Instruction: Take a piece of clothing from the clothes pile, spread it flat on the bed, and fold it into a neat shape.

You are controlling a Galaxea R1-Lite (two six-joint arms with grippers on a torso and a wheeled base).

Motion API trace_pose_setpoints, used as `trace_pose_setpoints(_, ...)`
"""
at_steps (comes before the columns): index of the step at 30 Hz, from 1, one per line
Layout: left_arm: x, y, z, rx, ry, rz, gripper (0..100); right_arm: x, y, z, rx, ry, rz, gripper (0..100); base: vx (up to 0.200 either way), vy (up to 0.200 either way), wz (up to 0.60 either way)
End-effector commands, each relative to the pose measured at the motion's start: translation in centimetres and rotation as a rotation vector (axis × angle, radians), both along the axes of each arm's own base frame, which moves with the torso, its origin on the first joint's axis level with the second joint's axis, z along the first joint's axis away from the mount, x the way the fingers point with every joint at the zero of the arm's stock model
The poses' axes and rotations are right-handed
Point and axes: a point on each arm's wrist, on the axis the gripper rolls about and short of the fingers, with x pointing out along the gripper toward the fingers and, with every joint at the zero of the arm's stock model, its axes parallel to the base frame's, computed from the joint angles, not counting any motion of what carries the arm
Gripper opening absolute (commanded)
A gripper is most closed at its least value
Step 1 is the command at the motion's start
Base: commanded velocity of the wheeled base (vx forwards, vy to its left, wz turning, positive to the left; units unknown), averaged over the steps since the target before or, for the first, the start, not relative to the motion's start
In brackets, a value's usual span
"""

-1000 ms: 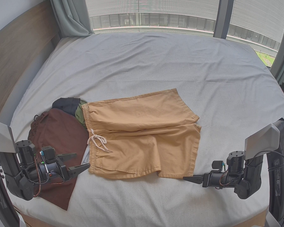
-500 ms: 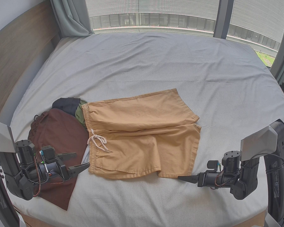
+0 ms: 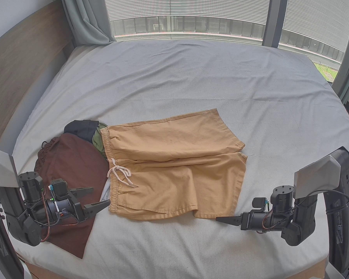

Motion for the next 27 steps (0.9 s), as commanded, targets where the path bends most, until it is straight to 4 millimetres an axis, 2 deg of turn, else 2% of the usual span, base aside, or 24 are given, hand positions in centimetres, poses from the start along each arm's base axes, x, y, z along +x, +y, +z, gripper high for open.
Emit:
trace_pose_setpoints(1,0.0,0.0,0.0,0.0,-0.001,-0.001,100,0.1,-0.4,1.6,0.013,-0.038,-0.015,100,0.0,0.0,0.0)
trace_pose_setpoints(3,0.0,0.0,0.0,0.0,-0.001,-0.001,100,0.1,-0.4,1.6,0.013,-0.038,-0.015,100,0.0,0.0,0.0)
trace_pose_setpoints(5,0.0,0.0,0.0,0.0,0.0,-0.001,100,-0.2,-0.9,2.8,0.023,-0.053,-0.031,100,0.0,0.0,0.0)
trace_pose_setpoints(14,0.0,-0.2,-0.1,0.0,0.003,-0.007,100,-0.7,-1.8,5.0,0.037,-0.093,-0.055,100,0.0,0.0,0.0)
trace_pose_setpoints(24,0.0,-0.1,-0.1,-0.001,0.003,-0.007,100,-0.7,-1.8,4.6,0.035,-0.08,-0.056,100,0.0,0.0,0.0)
trace_pose_setpoints(25,0.0,-0.1,-0.1,0.0,0.003,-0.005,100,-0.7,-1.8,4.6,0.035,-0.08,-0.056,0,0.0,0.0,0.0)
trace_pose_setpoints(27,0.0,-0.1,-0.1,0.0,0.003,-0.005,100,-0.6,-1.9,4.6,0.035,-0.08,-0.057,0,0.0,0.0,0.0)
